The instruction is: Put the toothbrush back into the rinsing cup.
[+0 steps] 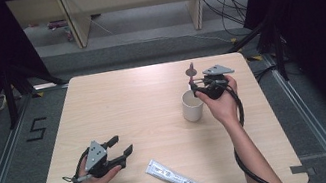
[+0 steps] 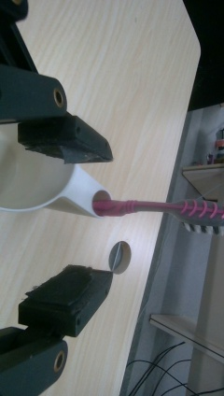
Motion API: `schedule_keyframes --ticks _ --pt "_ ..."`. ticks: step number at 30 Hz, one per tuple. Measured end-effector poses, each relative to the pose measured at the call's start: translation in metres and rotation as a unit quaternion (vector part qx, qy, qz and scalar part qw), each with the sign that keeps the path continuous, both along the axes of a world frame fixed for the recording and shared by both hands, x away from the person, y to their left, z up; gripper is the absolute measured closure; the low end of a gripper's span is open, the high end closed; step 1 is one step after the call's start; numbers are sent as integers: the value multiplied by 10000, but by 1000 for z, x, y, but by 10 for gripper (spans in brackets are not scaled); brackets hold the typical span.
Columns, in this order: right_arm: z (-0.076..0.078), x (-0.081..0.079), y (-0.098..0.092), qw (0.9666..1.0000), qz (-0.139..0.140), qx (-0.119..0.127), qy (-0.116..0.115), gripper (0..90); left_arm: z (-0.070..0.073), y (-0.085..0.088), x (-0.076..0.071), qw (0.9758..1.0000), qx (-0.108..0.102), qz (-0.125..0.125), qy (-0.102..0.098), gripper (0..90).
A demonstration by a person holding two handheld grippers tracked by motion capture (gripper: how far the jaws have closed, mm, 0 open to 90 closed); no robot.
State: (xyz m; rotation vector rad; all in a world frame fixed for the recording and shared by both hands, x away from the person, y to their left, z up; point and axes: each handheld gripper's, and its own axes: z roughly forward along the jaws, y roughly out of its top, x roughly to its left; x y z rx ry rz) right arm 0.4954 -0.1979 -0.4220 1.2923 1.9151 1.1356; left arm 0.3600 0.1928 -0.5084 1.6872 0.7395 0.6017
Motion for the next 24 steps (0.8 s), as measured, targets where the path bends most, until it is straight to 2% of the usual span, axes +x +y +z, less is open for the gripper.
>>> schedule_keyframes --ticks 4,6,7,9,10,11,15,17,18,19,20,22,23,24 --pt "3 -12 -4 10000 62 -40 16 370 3 -1 -2 9999 125 -109 41 347" --pt "4 -18 -6 9998 131 -22 150 370 4 -3 -2 9997 79 -226 18 345" --pt "4 -19 -7 9997 180 -122 147 370 5 -4 -3 9997 125 -227 32 344" --pt "3 -25 -7 9995 238 -39 202 370 7 -5 -4 9995 93 -282 93 344" --pt "3 -28 -10 9991 342 -184 162 370 7 -6 -4 9995 60 -295 101 345" --pt "2 -32 -9 9993 289 -100 213 370 8 -6 -4 9994 56 -321 103 345" --pt "1 -41 -15 9989 394 -161 216 370 9 -10 -4 9991 24 -394 140 344" --pt "0 -45 -18 9987 369 -179 292 370 10 -11 -5 9990 51 -427 130 344" --pt "0 -49 -18 9989 282 -110 359 370 10 -11 -5 9989 56 -447 138 344" --pt "-1 -50 -20 9987 333 -153 368 370 10 -12 -5 9987 -8 -501 111 344" --pt "-1 -50 -22 9985 397 -247 290 370 12 -12 -6 9987 14 -488 159 344" --pt "-2 -56 -23 9984 305 -98 455 371 13 -13 -7 9981 -95 -579 177 346" --pt "-3 -56 -26 9985 353 -229 346 372 14 -13 -8 9981 -34 -582 195 347" --pt "-2 -58 -27 9984 313 -216 410 373 15 -14 -8 9980 -44 -614 169 348"
